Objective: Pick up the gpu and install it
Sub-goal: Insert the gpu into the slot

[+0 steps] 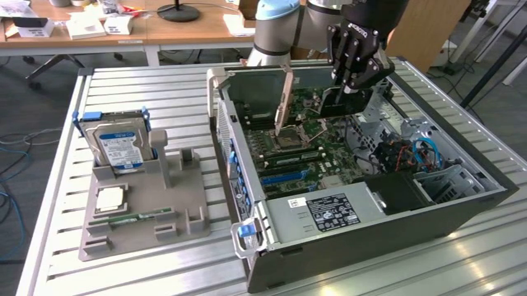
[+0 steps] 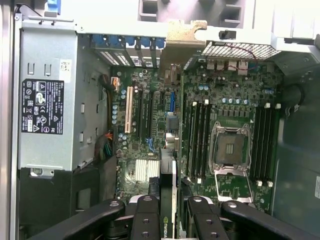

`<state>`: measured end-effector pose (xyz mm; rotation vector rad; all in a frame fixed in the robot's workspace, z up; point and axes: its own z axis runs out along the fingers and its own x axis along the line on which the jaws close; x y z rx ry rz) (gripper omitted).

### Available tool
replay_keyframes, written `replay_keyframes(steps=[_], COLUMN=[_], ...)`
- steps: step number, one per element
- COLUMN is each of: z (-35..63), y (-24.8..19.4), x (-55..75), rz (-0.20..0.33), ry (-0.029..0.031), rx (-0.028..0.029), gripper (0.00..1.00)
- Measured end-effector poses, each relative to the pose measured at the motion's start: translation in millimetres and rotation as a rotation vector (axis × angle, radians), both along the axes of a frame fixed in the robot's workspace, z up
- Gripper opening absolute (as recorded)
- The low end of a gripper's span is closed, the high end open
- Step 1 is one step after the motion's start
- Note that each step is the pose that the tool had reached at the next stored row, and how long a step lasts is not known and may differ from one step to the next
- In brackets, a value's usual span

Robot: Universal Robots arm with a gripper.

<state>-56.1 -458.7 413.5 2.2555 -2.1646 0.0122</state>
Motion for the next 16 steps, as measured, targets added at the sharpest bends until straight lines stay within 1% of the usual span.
replay_keyframes(steps=[2,5,7,13,16], z=[-0.9,-2.7,-3.4,-4.2,-5.6], y=[0.0,0.0,0.0,0.1,0.3], x=[-1.5,-4.5,-5.7,-5.7,-5.7], rz=[0.000,0.001,0.001,0.001,-0.013], ry=[-0.0027,-0.0105,-0.0143,-0.0150,-0.0150], rx=[0.0004,0.0009,0.0017,0.0025,0.0022], gripper=[0.26,0.26,0.26,0.26,0.26])
